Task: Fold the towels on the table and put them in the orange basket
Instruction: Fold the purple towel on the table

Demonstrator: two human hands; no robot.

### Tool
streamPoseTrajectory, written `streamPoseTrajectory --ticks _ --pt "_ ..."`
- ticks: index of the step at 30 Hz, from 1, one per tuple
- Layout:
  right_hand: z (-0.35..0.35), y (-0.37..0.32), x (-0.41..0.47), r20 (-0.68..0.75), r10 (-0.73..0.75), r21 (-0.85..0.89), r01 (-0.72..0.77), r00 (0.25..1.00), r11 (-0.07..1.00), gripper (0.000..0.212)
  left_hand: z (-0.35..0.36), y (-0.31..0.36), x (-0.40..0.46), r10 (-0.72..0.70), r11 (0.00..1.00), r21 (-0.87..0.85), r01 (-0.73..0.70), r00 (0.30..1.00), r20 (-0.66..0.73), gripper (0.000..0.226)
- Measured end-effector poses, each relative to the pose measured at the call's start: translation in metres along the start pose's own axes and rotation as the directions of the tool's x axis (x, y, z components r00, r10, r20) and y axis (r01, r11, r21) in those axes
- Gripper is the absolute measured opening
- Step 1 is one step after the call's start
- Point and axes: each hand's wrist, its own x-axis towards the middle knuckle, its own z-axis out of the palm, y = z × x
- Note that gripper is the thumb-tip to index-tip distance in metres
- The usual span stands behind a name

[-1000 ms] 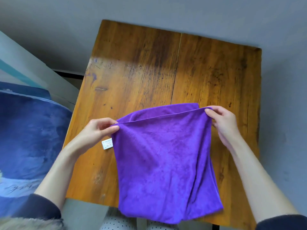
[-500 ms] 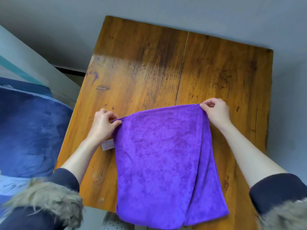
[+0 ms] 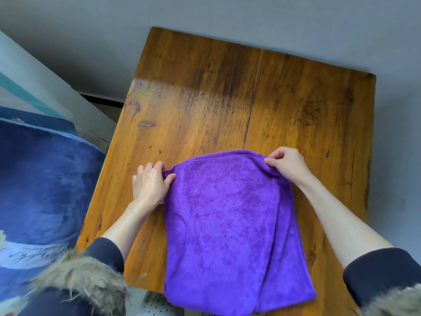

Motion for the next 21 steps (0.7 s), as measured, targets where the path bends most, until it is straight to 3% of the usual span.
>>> streamPoseTrajectory --ticks 6,8,10,11,13,17,21 --pt "-0.006 -0.007 -0.018 -0.014 0.06 0.111 -0.058 0.998 0.992 0.019 -0.003 0.003 -0.007 -0.169 0.89 -0.407 0.204 0.978 0.121 0.024" --pt "-0.015 -0.009 -0.028 -0.037 0.059 0.119 -0.055 0.998 0.991 0.019 -0.012 0.003 -0.005 -0.254 0.735 -0.577 0.355 0.934 0.251 0.032" --pt "-0.028 -0.011 -0.038 -0.053 0.065 0.134 -0.057 0.996 0.989 0.019 -0.023 0.001 -0.004 -0.218 0.551 -0.694 0.463 0.883 0.416 0.036" --pt "-0.035 -0.013 -0.044 -0.065 0.068 0.152 -0.057 0.996 0.987 0.018 -0.03 -0.001 -0.005 -0.166 0.52 -0.705 0.481 0.867 0.47 0.036" --pt "-0.051 -0.018 -0.056 -0.097 0.067 0.204 -0.046 0.993 0.978 0.014 -0.047 -0.006 -0.006 -0.073 0.54 -0.717 0.442 0.873 0.483 0.033" --pt "-0.085 -0.029 -0.087 -0.149 0.084 0.393 -0.019 0.985 0.919 0.004 -0.096 -0.016 -0.011 0.07 0.574 -0.777 0.258 0.93 0.361 0.02" --pt "-0.116 -0.042 -0.127 -0.157 0.119 0.593 -0.003 0.98 0.805 0.005 -0.154 -0.013 -0.015 0.246 0.45 -0.888 0.097 0.942 0.228 0.019"
